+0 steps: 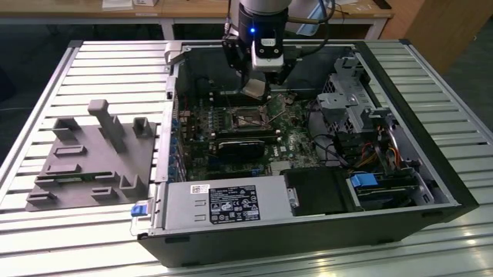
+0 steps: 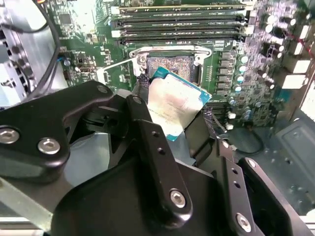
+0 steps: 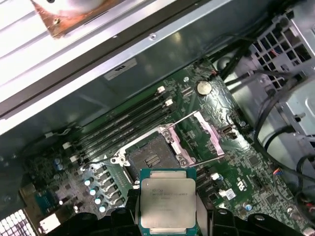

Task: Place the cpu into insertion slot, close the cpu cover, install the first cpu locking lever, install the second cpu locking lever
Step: 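Place the cpu into insertion slot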

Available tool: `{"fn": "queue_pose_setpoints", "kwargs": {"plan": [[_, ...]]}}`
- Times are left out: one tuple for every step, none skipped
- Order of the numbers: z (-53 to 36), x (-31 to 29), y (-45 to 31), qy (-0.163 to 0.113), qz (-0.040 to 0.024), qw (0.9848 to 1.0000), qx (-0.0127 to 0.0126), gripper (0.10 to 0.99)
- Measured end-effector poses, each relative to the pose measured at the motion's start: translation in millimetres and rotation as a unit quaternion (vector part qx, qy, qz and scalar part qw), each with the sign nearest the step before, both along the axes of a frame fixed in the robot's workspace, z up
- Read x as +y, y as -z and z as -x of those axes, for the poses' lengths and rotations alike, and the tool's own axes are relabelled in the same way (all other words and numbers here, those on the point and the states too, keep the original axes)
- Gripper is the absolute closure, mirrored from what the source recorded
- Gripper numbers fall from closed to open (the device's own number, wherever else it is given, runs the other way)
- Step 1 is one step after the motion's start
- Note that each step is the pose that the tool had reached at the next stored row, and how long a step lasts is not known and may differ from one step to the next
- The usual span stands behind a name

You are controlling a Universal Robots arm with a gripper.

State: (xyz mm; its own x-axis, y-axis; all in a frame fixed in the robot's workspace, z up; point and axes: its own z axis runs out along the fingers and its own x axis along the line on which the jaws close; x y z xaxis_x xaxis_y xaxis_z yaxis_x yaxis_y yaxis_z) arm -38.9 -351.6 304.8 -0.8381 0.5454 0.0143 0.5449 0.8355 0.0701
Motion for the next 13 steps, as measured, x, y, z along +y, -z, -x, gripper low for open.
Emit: {"fn": "queue_pose_setpoints", "kwargs": {"plan": [[0.0, 0.0, 0.1, 0.008, 0.0, 1.0, 0.0, 0.549], [0.0, 0.0, 0.1, 0.015, 0.0, 0.9999, 0.0, 0.549], [0.0, 0.0, 0.1, 0.021, 0.0, 0.9998, 0.0, 0.549], [0.0, 0.0, 0.2, 0.028, 0.0, 0.9996, 0.0, 0.549], [0.0, 0.0, 0.2, 0.034, 0.0, 0.9994, 0.0, 0.549], [0.0, 0.0, 0.3, 0.041, 0.0, 0.9991, 0.0, 0.549], [0.0, 0.0, 0.3, 0.048, 0.0, 0.9989, 0.0, 0.549], [0.0, 0.0, 0.4, 0.054, 0.0, 0.9985, 0.0, 0.549], [0.0, 0.0, 0.5, 0.061, 0.0, 0.9981, 0.0, 0.549], [0.0, 0.0, 0.5, 0.068, 0.0, 0.9977, 0.0, 0.549], [0.0, 0.0, 0.6, 0.074, 0.0, 0.9973, 0.0, 0.549], [0.0, 0.0, 0.6, 0.08, 0.0, 0.9968, 0.0, 0.549], [0.0, 0.0, 0.7, 0.087, 0.0, 0.9962, 0.0, 0.549]]}}
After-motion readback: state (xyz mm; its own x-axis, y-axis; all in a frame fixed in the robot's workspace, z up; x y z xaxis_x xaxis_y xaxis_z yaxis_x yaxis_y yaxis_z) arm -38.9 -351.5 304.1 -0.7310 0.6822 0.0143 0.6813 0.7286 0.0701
